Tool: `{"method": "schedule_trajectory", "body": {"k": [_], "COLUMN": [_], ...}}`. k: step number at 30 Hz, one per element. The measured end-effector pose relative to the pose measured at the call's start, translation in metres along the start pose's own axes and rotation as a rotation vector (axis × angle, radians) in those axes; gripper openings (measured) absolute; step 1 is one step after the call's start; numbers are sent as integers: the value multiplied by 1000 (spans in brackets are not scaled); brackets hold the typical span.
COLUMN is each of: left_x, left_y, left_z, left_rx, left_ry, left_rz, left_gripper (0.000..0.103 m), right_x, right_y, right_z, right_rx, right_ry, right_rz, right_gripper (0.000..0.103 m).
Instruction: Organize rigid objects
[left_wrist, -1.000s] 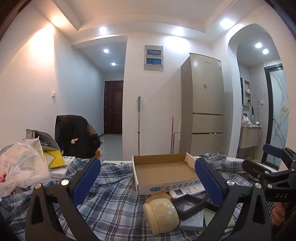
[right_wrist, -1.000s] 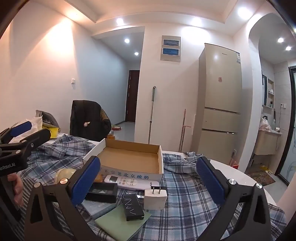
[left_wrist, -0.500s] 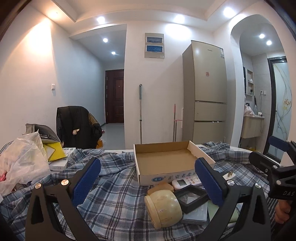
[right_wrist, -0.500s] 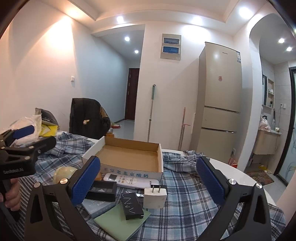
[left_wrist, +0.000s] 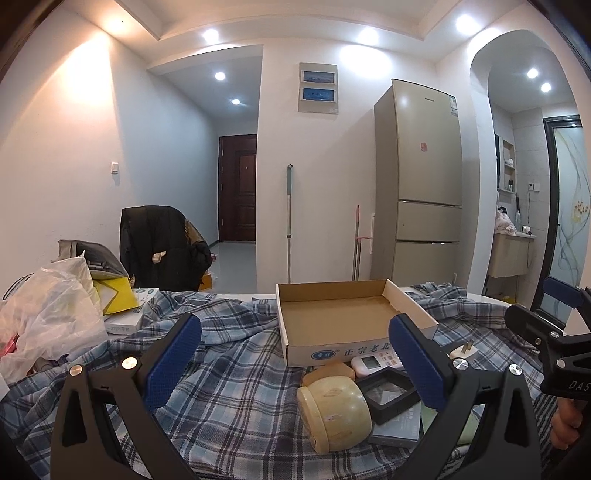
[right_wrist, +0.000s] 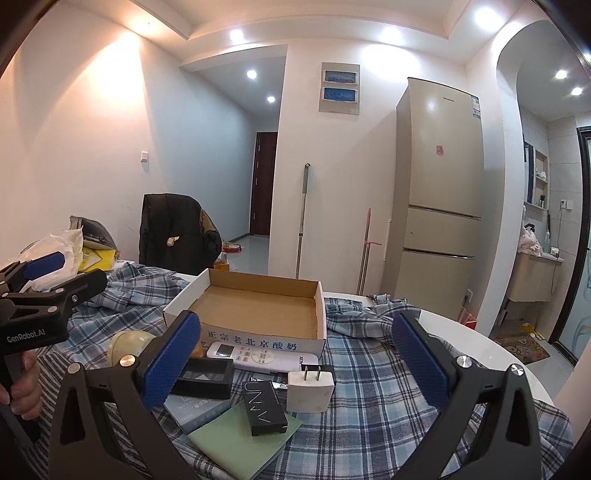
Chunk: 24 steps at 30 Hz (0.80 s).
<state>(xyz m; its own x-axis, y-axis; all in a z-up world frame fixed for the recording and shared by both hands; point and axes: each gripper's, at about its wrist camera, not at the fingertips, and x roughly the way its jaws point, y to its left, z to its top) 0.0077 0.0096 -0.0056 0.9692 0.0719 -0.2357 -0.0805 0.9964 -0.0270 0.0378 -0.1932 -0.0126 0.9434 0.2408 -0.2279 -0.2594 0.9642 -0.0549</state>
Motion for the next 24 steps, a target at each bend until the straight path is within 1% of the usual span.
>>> {"method": "schedule_trajectory", "body": {"k": [10, 12, 16, 19, 20, 24], "left_x": [0, 0, 0, 1, 0, 0], "left_y": [1, 1, 2, 1, 1, 1], "left_z": [1, 2, 5, 5, 5, 5], "left_rx": [2, 4, 9, 9, 10, 12], "left_ry": [0, 0, 5, 4, 5, 0], "left_rz": [1, 4, 8, 8, 9, 10], "left_gripper": [103, 103, 103, 103, 103, 103], "right_x": [3, 6, 14, 18, 19, 19], "right_y": [-1, -1, -5, -11, -12, -18], "right_z": [-1, -1, -3, -5, -5, -7], "right_rx": [13, 13, 36, 63, 70, 99], "right_ry": [10, 22, 60, 91, 97, 107], "right_rz": [-7, -26, -33, -15, -21, -20], "right_gripper": [103, 103, 103, 103, 103, 103]}}
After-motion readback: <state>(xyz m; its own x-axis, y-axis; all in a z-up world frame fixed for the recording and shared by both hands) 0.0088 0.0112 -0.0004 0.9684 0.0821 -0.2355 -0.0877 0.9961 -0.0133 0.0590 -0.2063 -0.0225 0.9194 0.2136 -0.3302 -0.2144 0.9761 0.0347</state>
